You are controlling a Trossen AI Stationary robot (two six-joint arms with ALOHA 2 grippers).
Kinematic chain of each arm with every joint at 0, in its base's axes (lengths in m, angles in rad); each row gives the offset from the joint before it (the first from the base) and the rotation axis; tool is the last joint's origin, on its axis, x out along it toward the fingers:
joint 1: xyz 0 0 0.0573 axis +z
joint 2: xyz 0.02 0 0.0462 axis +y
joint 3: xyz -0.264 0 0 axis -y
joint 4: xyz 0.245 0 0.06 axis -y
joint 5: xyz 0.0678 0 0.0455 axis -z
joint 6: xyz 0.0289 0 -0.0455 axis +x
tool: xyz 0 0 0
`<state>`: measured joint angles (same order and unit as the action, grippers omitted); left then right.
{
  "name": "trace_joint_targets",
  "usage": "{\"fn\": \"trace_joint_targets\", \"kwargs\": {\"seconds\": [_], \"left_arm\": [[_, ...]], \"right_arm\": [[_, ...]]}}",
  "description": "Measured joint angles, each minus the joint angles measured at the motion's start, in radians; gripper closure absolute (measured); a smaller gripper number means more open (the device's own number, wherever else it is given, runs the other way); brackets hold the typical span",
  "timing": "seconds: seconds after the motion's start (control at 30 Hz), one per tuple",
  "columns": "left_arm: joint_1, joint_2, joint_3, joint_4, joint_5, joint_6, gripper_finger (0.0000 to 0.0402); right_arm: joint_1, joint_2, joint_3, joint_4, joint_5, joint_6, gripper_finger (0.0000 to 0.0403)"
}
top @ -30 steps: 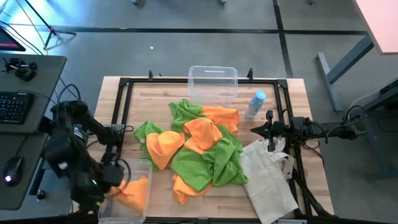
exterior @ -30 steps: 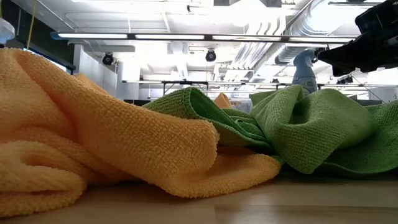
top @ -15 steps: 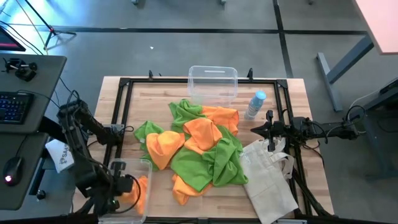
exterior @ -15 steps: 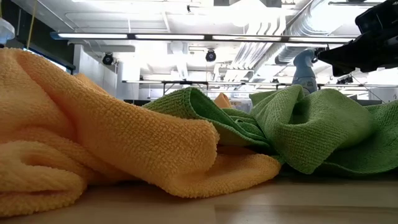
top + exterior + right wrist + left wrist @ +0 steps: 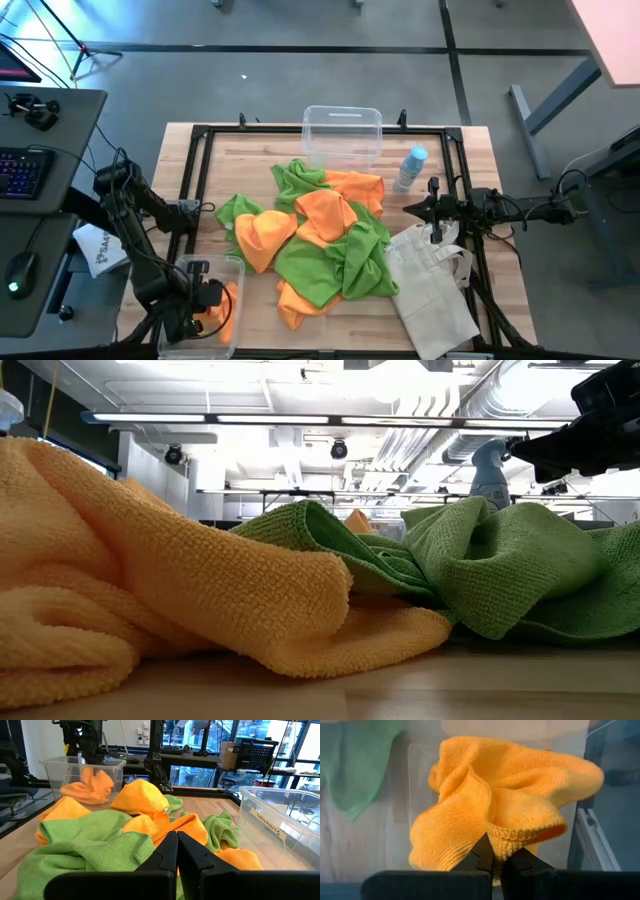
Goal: Sort microfiber towel by color & place in baskets
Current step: Put the orange microfiber towel into the bottom transparent bin
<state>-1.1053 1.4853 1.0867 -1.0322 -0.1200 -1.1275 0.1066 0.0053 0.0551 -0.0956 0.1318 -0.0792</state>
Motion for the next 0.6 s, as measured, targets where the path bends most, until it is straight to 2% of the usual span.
{"fn": "trace_joint_targets", "kwargs": {"seconds": [0.13, 0.37, 0.47, 0.6], "left_arm": [[0.000, 0.000, -0.010, 0.004, 0.003, 0.011, 0.0369], [0.013, 0.000, -0.009, 0.005, 0.009, 0.058, 0.0290], [0.031, 0.000, 0.008, 0.001, 0.086, 0.074, 0.0272], [0.049, 0.000, 0.068, -0.063, 0.201, 0.094, 0.0268]], "right_arm": [[0.000, 0.000, 0.000, 0.000, 0.000, 0.000, 0.0402], [0.000, 0.000, 0.000, 0.000, 0.000, 0.000, 0.0402], [0.000, 0.000, 0.000, 0.000, 0.000, 0.000, 0.0402], [0.000, 0.000, 0.000, 0.000, 0.000, 0.000, 0.0402]]}}
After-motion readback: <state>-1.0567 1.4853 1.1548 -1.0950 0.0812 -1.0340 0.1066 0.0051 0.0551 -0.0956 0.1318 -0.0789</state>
